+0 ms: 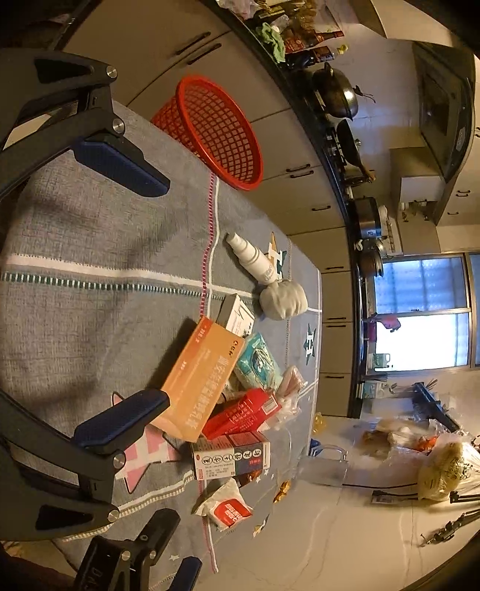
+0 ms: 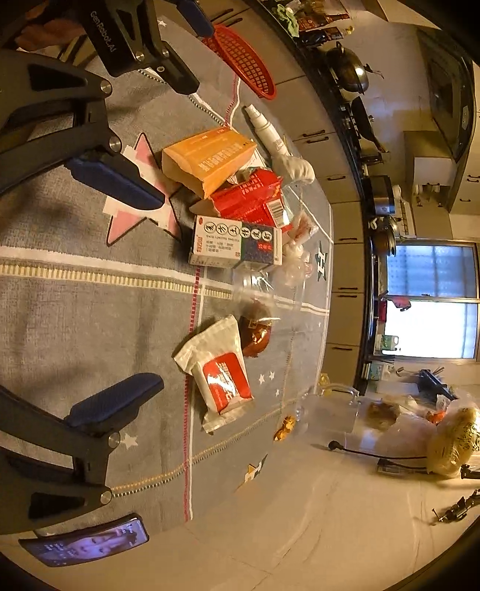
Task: Collect trash
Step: 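Move both tools toward the pile of packages on the table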
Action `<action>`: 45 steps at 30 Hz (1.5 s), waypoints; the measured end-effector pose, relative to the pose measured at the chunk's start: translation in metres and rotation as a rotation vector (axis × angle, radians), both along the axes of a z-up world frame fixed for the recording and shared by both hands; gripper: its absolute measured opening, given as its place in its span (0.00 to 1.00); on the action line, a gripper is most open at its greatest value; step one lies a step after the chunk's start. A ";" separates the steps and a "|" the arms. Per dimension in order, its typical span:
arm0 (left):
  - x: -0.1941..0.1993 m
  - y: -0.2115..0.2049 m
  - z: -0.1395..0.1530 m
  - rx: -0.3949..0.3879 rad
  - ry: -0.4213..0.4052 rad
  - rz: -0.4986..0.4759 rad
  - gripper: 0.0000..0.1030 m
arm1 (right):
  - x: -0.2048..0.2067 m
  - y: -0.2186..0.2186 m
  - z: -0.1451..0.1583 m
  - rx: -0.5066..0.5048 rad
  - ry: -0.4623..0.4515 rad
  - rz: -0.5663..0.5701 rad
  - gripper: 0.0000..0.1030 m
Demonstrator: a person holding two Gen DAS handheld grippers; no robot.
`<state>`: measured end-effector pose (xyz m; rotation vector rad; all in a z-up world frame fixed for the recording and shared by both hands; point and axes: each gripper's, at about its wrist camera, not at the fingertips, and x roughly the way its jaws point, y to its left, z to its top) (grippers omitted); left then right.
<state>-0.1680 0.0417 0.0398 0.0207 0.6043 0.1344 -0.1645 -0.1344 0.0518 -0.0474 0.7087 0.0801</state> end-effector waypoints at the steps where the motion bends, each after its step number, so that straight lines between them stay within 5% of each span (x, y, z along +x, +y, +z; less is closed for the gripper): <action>1: 0.000 0.000 0.000 -0.001 0.002 -0.001 1.00 | 0.000 0.001 -0.001 -0.004 0.002 0.004 0.88; 45: 0.007 -0.005 -0.012 -0.006 0.047 -0.013 1.00 | 0.011 0.000 -0.016 -0.011 0.044 0.004 0.87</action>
